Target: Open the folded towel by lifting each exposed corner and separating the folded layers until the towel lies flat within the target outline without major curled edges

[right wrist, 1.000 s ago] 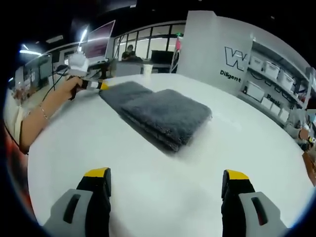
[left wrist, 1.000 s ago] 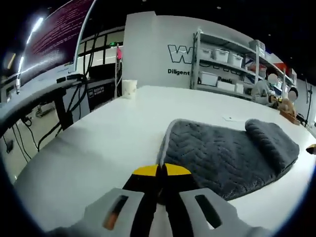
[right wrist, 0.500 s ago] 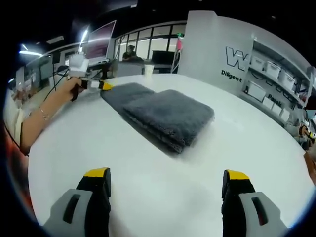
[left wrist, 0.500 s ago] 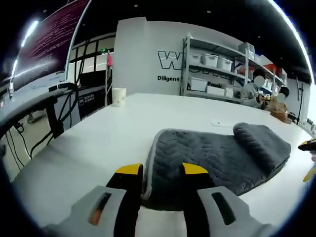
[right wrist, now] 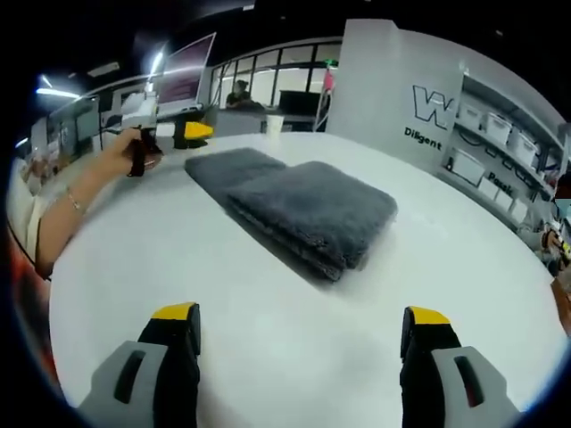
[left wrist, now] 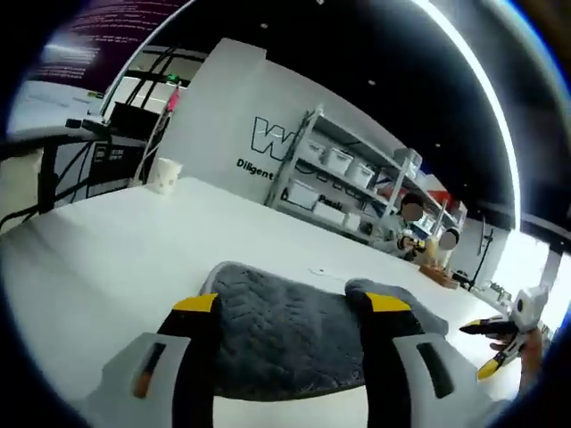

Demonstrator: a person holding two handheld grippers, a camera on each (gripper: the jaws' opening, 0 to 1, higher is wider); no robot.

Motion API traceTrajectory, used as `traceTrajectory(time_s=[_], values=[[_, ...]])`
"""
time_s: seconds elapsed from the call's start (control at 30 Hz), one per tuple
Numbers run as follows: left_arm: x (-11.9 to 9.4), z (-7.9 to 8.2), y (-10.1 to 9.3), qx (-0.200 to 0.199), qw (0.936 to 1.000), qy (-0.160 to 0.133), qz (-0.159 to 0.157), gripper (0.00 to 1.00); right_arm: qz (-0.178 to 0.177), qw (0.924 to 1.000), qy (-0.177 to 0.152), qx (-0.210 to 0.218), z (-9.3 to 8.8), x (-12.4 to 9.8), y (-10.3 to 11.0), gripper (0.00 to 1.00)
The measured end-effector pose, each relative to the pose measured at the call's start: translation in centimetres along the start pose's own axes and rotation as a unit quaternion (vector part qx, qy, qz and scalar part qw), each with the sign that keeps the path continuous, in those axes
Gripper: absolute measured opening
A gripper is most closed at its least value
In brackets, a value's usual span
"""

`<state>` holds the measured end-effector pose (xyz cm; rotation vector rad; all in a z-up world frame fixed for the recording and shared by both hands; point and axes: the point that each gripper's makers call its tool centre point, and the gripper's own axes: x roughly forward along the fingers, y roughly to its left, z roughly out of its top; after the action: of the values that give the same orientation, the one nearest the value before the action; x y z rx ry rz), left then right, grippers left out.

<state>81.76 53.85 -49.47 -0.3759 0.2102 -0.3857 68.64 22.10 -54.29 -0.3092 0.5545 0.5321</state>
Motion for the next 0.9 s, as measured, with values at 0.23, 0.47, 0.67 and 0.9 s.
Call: traceTrajectory(time_s=[0.23, 0.47, 0.67, 0.9], values=[[-0.1, -1.5, -3.7, 0.047, 0.9949, 0.059, -0.068, 0.87, -0.009, 0.9996, 0.019, 0.018, -1.2, 0.6, -0.9, 0.94], [-0.9, -2.7, -5.7, 0.126, 0.9811, 0.108, -0.099, 0.99, -0.013, 0.9990, 0.001, 0.043, -0.9, 0.5, -1.6, 0.94], [-0.9, -3.5, -5.4, 0.170, 0.9725, 0.131, -0.090, 1.00, -0.013, 0.9986, -0.004, 0.051, -0.8, 0.7, -1.7, 0.94], [-1.2, -3.3, -6.0, 0.179, 0.9697, 0.128, -0.106, 1.00, -0.003, 0.9983, -0.040, 0.043, 0.8, 0.6, -1.2, 0.97]])
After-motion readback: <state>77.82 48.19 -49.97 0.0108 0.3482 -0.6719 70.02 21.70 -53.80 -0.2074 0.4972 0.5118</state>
